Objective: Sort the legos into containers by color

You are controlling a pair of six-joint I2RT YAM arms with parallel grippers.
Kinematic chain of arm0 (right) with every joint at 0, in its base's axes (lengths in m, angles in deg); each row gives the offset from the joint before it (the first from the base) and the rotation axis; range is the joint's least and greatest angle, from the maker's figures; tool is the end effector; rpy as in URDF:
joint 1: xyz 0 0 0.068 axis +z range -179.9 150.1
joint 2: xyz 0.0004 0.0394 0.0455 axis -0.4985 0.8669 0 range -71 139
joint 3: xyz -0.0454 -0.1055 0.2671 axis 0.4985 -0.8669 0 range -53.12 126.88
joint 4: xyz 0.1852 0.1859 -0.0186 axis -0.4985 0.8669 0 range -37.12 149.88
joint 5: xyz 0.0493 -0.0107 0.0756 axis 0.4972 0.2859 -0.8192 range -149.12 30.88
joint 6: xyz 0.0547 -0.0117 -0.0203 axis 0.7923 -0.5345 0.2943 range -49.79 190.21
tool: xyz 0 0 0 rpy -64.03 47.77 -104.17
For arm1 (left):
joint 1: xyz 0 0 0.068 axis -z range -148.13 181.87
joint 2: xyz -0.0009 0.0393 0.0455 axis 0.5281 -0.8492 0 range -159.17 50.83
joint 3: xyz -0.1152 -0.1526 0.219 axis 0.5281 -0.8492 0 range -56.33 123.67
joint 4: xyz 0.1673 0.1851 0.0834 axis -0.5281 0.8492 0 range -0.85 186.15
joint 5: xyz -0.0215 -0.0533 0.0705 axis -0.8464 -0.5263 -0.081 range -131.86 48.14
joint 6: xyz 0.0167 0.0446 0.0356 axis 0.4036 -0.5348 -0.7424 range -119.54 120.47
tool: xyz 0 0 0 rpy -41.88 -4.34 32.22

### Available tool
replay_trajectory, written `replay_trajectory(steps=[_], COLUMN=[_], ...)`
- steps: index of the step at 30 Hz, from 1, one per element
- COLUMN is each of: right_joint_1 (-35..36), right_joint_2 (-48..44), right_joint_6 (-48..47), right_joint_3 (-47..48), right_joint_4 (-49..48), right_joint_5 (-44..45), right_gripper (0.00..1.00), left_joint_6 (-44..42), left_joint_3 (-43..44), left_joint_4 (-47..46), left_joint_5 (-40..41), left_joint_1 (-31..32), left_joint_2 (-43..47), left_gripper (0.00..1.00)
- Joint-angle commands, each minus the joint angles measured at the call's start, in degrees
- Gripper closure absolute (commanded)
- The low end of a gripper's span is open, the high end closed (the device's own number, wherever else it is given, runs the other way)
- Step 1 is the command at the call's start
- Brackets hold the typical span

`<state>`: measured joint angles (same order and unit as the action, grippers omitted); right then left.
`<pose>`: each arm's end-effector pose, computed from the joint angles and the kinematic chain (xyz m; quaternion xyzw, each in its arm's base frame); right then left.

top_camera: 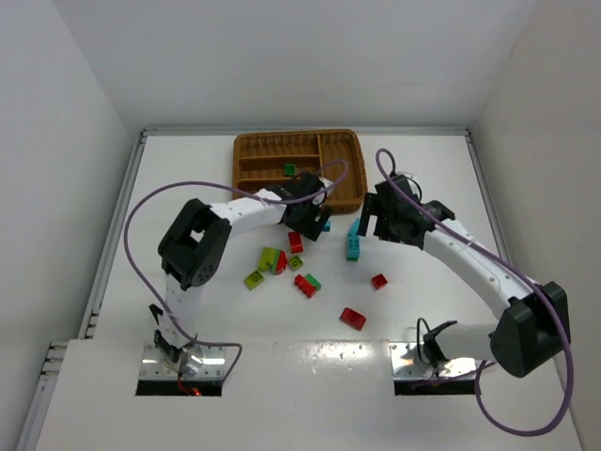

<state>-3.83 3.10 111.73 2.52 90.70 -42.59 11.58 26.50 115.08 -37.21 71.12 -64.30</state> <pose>0.2389 0.1032 0.2677 0.1686 0.9329 0.0452 0.3151 0.3449 -0.2771 0.1883 0.2227 0.9349 -0.0811 0.2641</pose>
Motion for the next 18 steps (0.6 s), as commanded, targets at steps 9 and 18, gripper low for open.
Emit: replay_trajectory(steps=[9, 18], right_joint_1=[0.39, 0.39], right_joint_2=[-2.3, -3.44], right_joint_6=[0.93, 0.93], right_joint_3=[-0.88, -1.94], right_joint_4=[-0.03, -0.03], right_joint_5=[1.31, 1.31], right_gripper=[0.01, 0.01], left_joint_6=[0.22, 0.23], left_joint_3=[5.06, 5.59], left_joint_4=[-3.16, -0.46], left_joint_5=[2.65, 3.97], left_joint_1=[1.45, 1.98], left_joint_2=[-5.28, 0.41], left_gripper=[0.31, 0.77])
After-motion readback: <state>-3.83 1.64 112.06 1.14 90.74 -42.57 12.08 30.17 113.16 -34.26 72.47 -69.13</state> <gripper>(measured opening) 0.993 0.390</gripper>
